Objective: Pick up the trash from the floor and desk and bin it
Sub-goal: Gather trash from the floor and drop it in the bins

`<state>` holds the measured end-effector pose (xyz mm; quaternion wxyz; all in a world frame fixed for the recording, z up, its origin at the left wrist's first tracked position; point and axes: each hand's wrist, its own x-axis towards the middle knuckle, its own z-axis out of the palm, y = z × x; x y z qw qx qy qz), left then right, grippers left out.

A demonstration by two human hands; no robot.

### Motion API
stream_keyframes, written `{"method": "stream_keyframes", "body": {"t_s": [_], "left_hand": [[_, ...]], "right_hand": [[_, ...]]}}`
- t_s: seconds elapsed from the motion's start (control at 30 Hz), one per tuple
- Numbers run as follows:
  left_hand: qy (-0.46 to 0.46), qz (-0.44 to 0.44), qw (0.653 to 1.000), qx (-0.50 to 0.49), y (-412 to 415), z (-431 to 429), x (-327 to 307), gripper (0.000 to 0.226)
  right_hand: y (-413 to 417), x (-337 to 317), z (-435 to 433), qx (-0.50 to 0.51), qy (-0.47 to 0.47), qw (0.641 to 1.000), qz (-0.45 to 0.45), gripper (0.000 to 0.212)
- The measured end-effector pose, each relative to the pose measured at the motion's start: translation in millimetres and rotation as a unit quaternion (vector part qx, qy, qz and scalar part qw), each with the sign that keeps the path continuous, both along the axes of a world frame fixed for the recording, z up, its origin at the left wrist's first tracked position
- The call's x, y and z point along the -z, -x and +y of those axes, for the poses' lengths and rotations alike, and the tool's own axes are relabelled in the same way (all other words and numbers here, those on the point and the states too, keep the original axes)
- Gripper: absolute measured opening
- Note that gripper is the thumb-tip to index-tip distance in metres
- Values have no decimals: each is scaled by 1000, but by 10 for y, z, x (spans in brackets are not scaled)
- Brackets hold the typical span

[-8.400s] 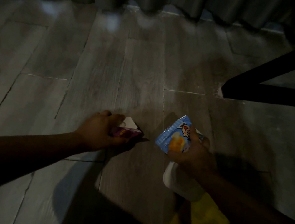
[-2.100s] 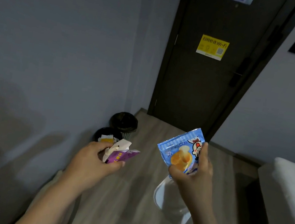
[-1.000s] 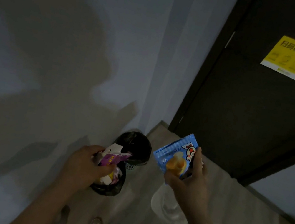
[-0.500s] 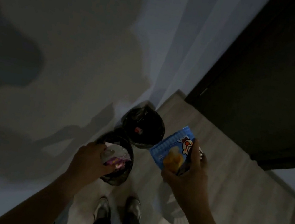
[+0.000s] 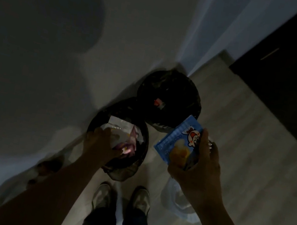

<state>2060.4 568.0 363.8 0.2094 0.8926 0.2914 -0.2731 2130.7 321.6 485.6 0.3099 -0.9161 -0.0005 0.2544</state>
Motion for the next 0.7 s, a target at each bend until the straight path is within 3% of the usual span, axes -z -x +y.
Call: {"method": "stream_keyframes", "body": {"t_s": [0.2,0.3,0.4,0.57,0.7], "left_hand": [[-31,-32,999,-2,-93,-41,810,101],[-35,-35,999,-6,-93,-61,1048,118],[-6,-39,999,-33,-62,-80,1149,119],[123,-50,987,-96,129,0,1047,80],[82,-90,990,-70,444,130,831,43]], "right_hand": [[-29,725,-61,-19,17,1000,11,119],[-6,973,-59,-34,33,999,16,121],[8,1119,-19,-44,44,998,18,120],[53,1308,220,-70,42,996,18,117],[139,1559,645,-129,67,989,35,118]]}}
